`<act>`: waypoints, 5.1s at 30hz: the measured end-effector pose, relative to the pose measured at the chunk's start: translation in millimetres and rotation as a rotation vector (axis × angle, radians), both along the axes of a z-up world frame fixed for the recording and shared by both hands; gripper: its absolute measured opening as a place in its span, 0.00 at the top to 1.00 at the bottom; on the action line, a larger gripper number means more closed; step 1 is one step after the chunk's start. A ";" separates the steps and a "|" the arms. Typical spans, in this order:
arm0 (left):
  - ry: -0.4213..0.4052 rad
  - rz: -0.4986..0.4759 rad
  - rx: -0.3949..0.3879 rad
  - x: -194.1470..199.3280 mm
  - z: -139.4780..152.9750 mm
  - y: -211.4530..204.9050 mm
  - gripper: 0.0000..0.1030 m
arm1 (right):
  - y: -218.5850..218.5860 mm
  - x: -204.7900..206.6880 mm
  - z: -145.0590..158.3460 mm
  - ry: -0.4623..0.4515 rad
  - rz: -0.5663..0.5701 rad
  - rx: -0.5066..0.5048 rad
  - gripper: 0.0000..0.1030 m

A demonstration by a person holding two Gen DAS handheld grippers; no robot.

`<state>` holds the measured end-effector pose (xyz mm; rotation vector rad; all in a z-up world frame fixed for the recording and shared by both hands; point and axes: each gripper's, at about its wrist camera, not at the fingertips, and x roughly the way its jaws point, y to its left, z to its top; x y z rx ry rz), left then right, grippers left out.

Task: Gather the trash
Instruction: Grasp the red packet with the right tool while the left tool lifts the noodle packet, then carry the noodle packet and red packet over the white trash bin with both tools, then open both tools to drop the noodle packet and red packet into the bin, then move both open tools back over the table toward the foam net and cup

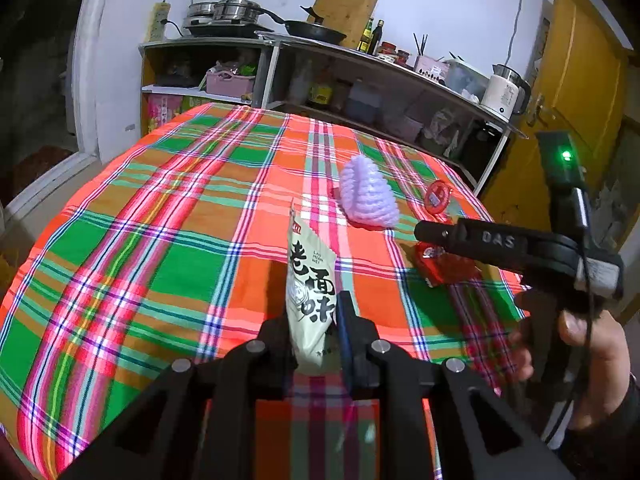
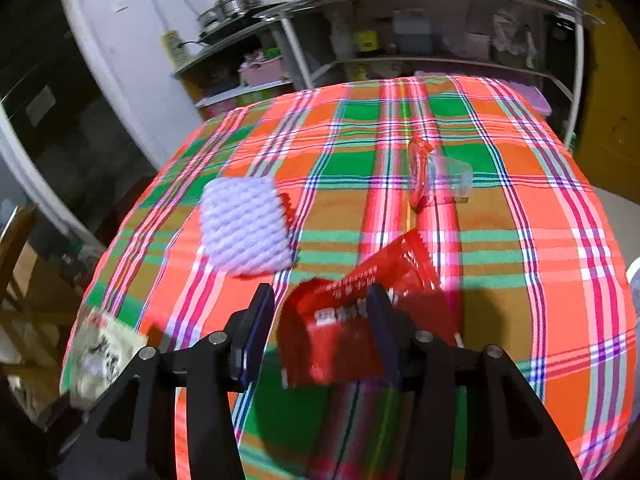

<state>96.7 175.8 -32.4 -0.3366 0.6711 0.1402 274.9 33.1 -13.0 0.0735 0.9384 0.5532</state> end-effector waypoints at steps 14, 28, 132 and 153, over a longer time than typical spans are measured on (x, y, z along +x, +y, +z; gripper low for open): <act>-0.002 -0.031 -0.026 6.2 -5.7 8.2 0.81 | 4.0 12.4 -6.2 -0.020 -0.116 -0.084 0.76; -0.013 -0.069 -0.002 4.7 8.0 -21.0 0.81 | -42.1 -28.7 4.2 -0.023 -0.057 -0.026 0.92; 0.003 -0.537 0.047 80.7 49.9 -266.0 0.58 | -318.5 -84.7 28.8 -0.061 -0.344 0.125 0.77; -0.032 -0.323 0.042 38.9 53.6 -164.8 0.58 | -227.7 -94.7 49.9 -0.099 -0.158 0.107 0.63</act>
